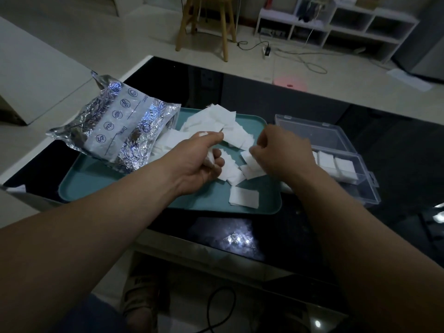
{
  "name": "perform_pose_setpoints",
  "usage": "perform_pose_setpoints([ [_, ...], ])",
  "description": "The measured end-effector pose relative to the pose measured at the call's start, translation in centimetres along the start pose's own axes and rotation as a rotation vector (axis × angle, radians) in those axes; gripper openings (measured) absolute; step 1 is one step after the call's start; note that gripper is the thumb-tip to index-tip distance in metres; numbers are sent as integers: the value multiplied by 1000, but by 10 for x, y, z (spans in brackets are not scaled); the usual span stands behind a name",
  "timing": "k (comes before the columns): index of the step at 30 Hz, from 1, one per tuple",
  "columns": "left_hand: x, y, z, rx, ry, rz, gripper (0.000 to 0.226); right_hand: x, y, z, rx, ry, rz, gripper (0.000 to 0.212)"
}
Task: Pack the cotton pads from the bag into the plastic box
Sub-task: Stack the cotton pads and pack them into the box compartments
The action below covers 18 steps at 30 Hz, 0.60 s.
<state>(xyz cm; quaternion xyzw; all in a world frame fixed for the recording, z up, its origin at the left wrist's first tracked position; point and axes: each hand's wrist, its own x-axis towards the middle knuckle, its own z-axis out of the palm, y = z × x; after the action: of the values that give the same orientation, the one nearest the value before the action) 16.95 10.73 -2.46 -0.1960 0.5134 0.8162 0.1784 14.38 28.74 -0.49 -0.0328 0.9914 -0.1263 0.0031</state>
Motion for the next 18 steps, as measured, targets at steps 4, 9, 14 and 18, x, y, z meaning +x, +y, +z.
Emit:
perform_pose_setpoints([
  [4, -2, -4, 3, 59, 11, 5, 10, -5, -7, 19, -248, -67, -55, 31],
  [9, -4, -5, 2, 79, -5, 0, 12, -4, -3, 26, -240, 34, -101, 20],
  [14, -4, -5, 2, 47, -17, 0, 16, -4, 2, 20, -115, 75, -86, 17],
  [18, -9, -5, 8, 51, -62, 52, 29, -9, -8, 8, 89, 282, -128, 16],
])
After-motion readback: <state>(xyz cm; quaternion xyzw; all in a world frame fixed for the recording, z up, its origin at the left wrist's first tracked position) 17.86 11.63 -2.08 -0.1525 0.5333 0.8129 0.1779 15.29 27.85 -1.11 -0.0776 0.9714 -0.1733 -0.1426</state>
